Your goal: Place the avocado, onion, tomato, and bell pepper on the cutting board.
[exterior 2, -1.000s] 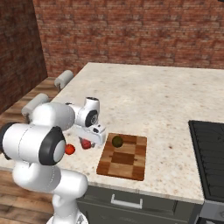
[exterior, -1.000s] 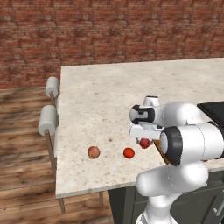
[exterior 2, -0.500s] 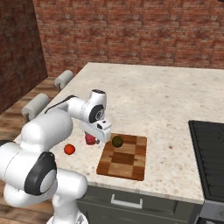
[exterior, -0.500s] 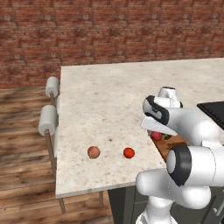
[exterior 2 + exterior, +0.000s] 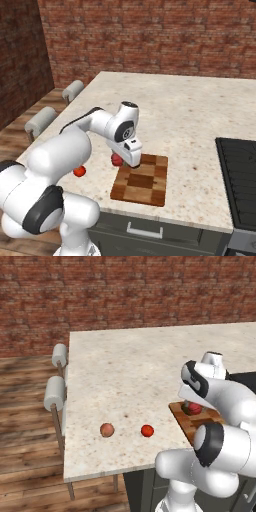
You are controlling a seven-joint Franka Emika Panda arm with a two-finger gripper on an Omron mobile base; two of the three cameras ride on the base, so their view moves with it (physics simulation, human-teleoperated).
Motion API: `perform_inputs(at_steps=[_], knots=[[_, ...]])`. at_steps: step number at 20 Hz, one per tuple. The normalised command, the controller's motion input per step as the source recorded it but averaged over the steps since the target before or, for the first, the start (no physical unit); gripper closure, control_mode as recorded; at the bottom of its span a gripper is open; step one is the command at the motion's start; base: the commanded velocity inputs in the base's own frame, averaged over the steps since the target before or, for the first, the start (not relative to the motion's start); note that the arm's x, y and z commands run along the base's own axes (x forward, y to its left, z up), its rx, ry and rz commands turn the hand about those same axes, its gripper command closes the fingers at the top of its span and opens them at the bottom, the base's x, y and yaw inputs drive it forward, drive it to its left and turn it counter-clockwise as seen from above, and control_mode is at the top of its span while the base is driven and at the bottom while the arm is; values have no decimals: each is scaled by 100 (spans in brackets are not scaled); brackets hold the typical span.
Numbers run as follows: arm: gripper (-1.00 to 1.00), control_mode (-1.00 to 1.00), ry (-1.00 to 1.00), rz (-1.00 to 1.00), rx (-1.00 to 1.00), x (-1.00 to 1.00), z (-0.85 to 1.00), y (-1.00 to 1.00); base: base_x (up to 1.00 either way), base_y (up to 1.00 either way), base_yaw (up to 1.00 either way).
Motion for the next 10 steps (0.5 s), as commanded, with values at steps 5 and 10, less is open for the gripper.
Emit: perform_inputs(at_steps=[5,10], knots=[[100,-100,1,-10,0,0,0,-32,0,0,0],[100,-100,0,-3,0,1,-2,-11,0,0,0]])
